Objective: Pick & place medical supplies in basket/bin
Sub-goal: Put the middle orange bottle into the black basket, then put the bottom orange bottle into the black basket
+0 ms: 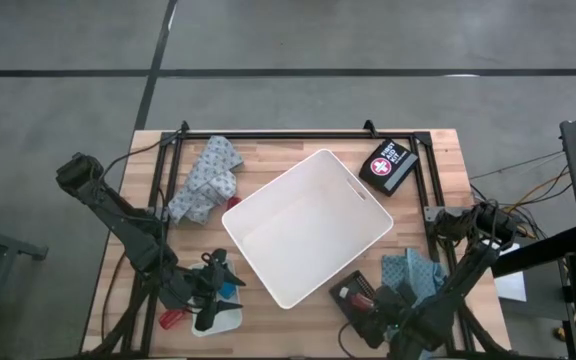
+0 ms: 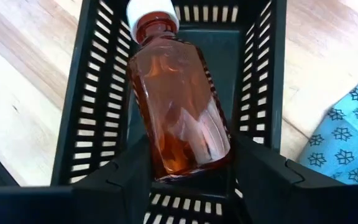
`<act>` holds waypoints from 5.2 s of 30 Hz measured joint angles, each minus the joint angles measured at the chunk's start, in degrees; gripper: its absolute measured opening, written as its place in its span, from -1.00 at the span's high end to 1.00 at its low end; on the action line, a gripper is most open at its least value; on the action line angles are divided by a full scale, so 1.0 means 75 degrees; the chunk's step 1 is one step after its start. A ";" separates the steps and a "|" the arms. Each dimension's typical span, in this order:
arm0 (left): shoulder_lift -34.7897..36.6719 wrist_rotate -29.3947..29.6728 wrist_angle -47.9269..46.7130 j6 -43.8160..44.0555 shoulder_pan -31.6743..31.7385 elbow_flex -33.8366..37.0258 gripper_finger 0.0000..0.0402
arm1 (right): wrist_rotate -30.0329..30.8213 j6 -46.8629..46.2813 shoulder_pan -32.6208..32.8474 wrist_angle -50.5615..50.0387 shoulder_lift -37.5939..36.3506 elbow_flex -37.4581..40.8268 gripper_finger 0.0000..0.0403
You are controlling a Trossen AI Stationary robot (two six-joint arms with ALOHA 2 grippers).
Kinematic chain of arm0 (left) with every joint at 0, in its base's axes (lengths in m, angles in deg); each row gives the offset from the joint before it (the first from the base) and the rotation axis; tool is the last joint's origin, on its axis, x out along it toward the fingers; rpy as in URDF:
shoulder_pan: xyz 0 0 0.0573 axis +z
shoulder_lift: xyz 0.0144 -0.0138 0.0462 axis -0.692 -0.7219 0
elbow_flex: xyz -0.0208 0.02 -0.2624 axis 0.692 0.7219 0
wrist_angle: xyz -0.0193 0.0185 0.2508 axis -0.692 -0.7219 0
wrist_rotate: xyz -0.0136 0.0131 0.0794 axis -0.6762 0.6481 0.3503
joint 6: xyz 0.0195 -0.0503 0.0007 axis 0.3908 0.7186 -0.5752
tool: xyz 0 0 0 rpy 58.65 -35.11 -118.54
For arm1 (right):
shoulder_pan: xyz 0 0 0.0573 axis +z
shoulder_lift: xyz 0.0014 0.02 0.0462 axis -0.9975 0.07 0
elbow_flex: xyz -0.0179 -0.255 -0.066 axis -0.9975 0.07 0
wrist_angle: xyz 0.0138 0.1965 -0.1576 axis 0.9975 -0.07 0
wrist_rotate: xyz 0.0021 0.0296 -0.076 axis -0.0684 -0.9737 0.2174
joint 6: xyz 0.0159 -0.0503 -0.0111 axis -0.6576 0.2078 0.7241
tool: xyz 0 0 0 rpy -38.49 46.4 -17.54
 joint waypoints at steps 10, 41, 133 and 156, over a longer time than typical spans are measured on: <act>0.0000 0.0000 0.0001 0.0000 0.0000 0.0000 -0.30 | 0.0009 -0.0003 0.0000 0.0091 0.0003 0.0000 -0.12; 0.0000 0.0000 0.0001 0.0000 0.0000 -0.0003 -0.30 | 0.2562 0.1940 0.0235 0.0463 -0.0302 -0.0549 -0.32; 0.0025 -0.0198 -0.2549 0.2473 -0.0183 -0.1077 -0.30 | 0.2410 1.1380 -0.0854 0.5312 -0.0321 -0.0746 -0.52; -0.0683 -0.3215 -0.6853 0.8607 -0.2244 -0.2509 -0.26 | 0.2410 1.1380 -0.0854 0.5315 -0.0321 -0.0746 -0.54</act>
